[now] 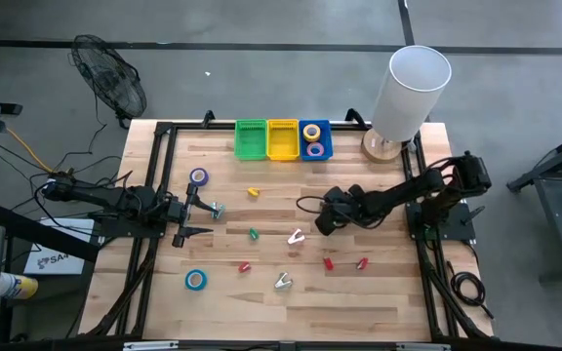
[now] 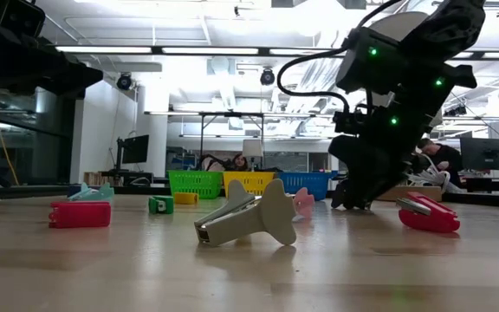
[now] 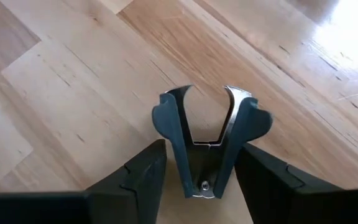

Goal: Pick and place Stapler, Stapler remover, tape
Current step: Put the black staple remover into the yellow bin

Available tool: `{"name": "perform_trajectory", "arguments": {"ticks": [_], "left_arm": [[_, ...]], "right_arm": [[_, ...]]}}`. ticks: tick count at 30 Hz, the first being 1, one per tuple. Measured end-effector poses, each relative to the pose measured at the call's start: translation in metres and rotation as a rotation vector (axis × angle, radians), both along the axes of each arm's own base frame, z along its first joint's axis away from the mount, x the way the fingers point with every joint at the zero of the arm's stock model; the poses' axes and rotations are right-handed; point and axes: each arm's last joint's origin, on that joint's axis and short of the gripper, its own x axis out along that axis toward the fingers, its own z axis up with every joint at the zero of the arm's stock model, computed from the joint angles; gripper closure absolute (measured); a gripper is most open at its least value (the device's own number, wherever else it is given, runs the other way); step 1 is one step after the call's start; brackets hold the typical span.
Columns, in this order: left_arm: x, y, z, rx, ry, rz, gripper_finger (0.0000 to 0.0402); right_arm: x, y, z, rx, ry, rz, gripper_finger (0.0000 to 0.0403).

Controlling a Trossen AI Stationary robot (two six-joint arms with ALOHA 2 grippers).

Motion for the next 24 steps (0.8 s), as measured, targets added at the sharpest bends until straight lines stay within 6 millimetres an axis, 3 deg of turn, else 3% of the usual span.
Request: {"name": "perform_trajectory", "arguments": {"ticks": [14, 24], "left_arm": [[0.000, 0.000, 0.000, 0.000, 0.000, 0.000, 0.0143], [0.000, 0.000, 0.000, 0.000, 0.000, 0.000, 0.0143]], "right_arm": [[0.006, 0.001, 0.002, -0.004, -0.031, 0.088, 0.0324], [0.036, -0.015, 0.026, -0.067, -0.186, 0.136, 0.0315]]}}
